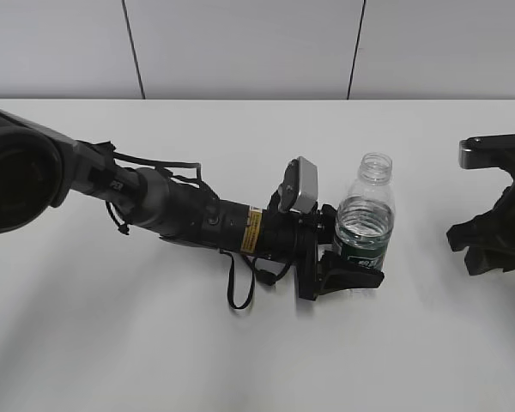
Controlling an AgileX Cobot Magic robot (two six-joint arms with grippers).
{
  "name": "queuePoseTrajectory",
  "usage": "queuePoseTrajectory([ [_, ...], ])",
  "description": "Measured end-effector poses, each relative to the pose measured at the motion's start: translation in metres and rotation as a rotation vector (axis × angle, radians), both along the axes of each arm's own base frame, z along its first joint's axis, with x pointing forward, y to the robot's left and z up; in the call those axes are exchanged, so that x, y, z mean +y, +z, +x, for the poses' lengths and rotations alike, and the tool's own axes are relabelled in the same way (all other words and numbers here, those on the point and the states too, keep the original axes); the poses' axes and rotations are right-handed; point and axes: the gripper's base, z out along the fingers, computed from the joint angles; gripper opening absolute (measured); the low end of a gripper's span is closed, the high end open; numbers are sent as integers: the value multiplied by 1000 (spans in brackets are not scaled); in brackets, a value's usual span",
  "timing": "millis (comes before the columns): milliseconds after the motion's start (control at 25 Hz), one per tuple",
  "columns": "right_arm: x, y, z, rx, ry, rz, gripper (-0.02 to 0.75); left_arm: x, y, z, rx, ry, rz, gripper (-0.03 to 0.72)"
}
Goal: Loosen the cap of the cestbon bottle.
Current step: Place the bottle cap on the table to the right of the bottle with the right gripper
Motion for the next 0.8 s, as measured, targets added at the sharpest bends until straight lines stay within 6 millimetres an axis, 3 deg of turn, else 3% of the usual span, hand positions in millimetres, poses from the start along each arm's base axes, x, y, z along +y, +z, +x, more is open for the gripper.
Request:
queuePoseTrajectory([
  [800, 2, -35, 10, -50, -62, 31, 291, 0, 0, 0, 2, 0, 0, 536],
])
